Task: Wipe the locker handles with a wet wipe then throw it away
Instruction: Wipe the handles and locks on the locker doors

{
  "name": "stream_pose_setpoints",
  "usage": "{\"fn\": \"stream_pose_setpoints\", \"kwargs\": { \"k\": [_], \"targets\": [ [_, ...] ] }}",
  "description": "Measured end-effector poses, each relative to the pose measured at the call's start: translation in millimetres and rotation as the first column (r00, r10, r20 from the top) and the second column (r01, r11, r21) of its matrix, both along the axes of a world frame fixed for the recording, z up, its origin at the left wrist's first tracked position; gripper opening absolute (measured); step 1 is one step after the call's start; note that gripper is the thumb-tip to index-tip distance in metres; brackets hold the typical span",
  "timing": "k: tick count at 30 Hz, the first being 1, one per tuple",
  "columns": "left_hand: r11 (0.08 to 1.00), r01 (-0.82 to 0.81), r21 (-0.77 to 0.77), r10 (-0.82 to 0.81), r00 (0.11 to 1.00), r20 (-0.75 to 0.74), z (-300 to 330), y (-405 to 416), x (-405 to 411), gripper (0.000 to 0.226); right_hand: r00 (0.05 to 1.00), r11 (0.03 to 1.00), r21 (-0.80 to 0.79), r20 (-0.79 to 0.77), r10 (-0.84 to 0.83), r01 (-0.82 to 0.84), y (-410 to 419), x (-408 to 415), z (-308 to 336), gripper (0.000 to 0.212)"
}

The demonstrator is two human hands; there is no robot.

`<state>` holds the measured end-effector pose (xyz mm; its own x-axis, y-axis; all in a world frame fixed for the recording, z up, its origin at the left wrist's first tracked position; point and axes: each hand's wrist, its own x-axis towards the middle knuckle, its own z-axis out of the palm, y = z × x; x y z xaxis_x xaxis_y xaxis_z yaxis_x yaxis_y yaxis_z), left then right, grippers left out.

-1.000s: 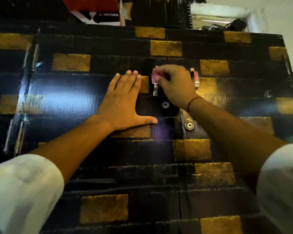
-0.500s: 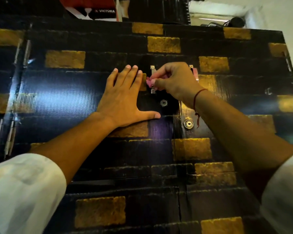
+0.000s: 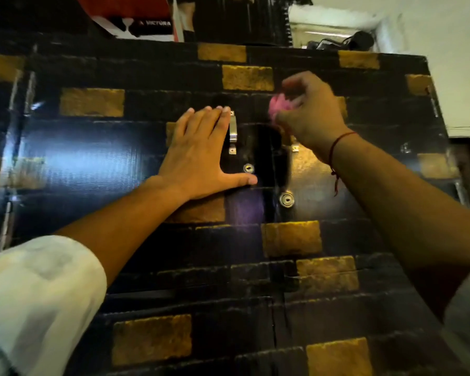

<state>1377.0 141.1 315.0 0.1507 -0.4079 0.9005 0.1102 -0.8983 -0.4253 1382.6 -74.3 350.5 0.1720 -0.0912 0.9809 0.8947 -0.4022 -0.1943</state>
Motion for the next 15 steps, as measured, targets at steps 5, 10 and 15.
{"fn": "stream_pose_setpoints", "kwargs": {
  "k": [5,10,15],
  "targets": [
    [0.999,-0.043,0.03,0.042,0.999,0.015,15.1,-55.1,5.7,0.136,0.996,0.996,0.059,-0.061,-0.06,0.064,-38.3,21.8,5.0,0.019],
    [0.98,-0.196,0.015,0.196,0.981,-0.003,26.1,-88.6,18.8,0.135,0.993,0.995,0.008,-0.062,0.101,-0.101,-36.6,34.1,9.6,0.025],
    [0.956,-0.294,-0.006,0.294,0.955,0.04,20.7,-92.9,26.1,0.133,1.0,0.998,-0.062,-0.019,0.021,-0.022,-37.0,44.9,27.0,0.016]
  ]
}}
